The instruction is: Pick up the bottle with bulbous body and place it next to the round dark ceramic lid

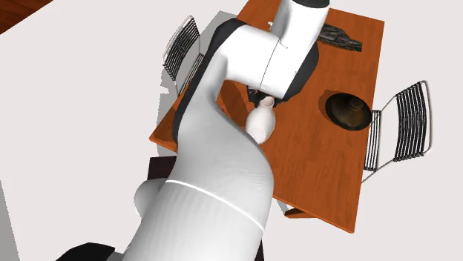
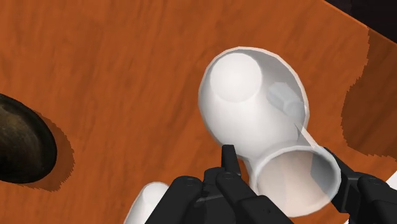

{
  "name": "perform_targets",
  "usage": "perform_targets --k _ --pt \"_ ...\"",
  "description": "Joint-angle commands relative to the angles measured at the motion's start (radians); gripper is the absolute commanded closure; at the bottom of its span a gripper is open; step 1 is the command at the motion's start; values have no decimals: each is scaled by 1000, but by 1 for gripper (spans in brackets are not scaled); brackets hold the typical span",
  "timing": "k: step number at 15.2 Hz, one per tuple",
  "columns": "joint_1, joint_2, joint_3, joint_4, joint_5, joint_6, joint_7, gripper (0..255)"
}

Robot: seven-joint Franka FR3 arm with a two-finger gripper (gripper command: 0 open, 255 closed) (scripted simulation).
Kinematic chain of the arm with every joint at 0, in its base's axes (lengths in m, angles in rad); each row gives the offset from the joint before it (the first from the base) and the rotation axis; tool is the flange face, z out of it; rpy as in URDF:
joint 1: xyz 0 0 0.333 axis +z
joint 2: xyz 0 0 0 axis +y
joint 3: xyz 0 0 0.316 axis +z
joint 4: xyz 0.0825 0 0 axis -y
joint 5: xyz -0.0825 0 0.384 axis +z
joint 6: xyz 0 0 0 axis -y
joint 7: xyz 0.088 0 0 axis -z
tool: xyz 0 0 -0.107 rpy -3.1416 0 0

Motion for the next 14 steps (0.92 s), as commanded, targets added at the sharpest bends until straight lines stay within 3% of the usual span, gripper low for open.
perform_targets --k 1,14 --pt "3 2 7 28 6 -26 -1 255" --pt "24 32 43 218 42 -187 -5 255"
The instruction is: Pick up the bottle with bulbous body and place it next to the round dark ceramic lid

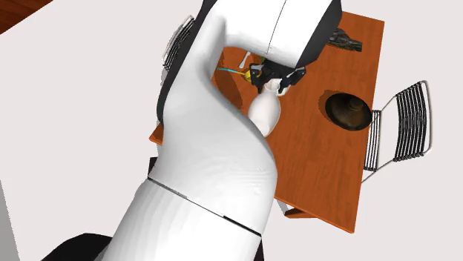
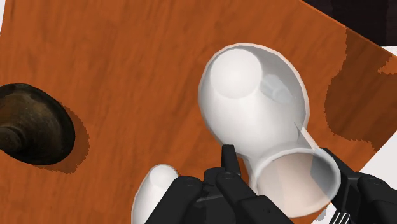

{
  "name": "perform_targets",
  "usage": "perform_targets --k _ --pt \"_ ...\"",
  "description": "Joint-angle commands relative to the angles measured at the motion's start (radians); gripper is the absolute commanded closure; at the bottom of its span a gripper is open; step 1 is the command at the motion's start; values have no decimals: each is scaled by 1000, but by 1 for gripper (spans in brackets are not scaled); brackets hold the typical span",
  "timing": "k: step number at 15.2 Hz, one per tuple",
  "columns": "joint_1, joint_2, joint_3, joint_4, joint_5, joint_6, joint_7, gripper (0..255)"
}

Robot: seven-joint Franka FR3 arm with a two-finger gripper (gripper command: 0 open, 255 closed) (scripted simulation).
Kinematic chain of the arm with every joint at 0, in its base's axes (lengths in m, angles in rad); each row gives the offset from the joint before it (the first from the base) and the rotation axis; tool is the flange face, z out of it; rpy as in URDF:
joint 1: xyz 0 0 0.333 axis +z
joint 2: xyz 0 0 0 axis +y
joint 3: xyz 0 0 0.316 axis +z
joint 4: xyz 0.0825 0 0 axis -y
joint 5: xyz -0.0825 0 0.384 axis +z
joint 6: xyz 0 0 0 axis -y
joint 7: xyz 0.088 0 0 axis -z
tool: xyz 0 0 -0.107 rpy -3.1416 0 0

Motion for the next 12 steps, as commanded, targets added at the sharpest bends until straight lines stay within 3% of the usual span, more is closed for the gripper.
perform_targets --k 1,12 --pt "2 3 7 29 5 -27 0 255" --pt "22 58 23 216 33 -161 -9 255"
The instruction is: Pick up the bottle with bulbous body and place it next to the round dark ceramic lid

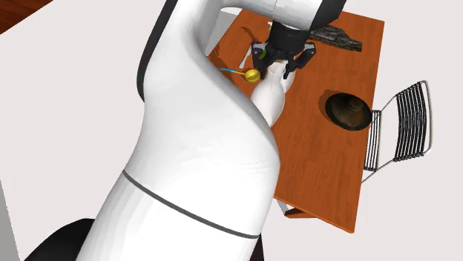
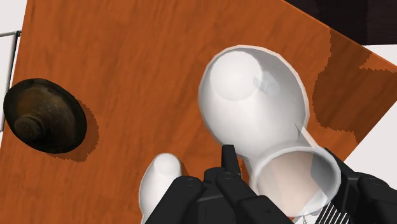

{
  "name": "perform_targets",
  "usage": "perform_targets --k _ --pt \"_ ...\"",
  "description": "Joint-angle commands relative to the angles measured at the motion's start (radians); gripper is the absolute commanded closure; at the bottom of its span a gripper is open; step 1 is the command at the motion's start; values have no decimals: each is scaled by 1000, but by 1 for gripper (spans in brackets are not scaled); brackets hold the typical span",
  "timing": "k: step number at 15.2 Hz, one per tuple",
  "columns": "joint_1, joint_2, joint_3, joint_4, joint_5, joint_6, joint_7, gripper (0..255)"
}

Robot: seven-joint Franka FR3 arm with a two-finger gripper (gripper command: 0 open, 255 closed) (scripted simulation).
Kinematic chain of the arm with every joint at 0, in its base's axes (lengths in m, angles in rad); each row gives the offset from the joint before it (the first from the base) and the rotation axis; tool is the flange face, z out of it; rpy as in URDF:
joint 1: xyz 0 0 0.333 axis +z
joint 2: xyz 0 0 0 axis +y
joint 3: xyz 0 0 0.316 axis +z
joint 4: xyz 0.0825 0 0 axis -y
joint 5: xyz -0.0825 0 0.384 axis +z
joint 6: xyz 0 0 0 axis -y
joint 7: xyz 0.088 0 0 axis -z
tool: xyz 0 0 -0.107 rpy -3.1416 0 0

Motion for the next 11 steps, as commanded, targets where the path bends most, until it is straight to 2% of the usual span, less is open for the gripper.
perform_targets --k 1,11 --pt "5 15 1 41 6 -26 -3 255" --pt "25 91 1 239 31 -151 -19 255"
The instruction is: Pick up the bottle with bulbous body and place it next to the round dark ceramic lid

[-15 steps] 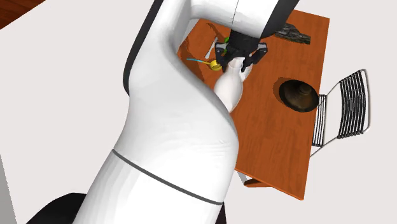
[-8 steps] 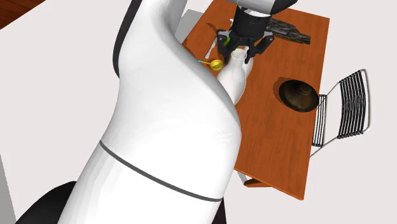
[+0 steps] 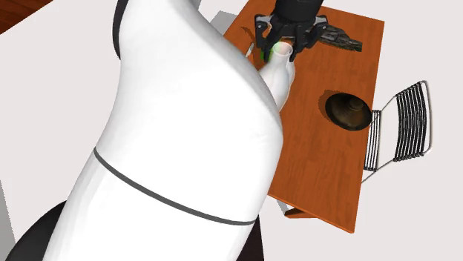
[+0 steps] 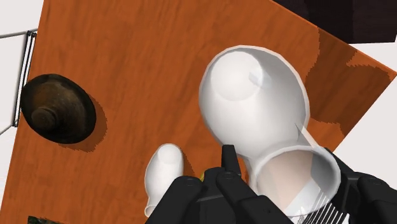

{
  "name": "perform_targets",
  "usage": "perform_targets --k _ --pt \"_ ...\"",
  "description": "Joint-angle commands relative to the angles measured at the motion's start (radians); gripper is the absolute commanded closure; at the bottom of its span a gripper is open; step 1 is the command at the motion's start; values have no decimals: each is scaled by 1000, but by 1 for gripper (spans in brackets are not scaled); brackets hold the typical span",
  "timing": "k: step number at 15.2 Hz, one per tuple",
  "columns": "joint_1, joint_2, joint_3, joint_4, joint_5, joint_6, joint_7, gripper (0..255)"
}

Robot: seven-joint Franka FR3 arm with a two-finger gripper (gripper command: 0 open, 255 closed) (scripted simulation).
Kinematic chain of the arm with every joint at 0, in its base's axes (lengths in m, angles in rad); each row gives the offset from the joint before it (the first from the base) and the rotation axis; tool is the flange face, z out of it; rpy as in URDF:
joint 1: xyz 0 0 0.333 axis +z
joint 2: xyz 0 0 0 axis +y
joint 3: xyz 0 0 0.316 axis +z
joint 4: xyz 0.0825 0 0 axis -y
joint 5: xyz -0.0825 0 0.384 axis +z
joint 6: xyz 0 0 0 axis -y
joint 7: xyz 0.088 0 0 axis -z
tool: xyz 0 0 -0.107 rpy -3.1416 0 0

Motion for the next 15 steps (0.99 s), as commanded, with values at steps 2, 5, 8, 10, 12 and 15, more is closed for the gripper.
perform_targets --k 2,5,8,10,12,15 --pt "7 29 -3 67 8 -39 -7 255" --pt "10 52 -30 98 8 -44 -34 255" --pt "10 88 -107 102 -1 -4 -109 255" --pt "13 119 -162 111 -1 24 -160 255" --pt "17 156 -222 125 5 51 -214 255" --pt "29 227 -321 156 30 90 -301 255"
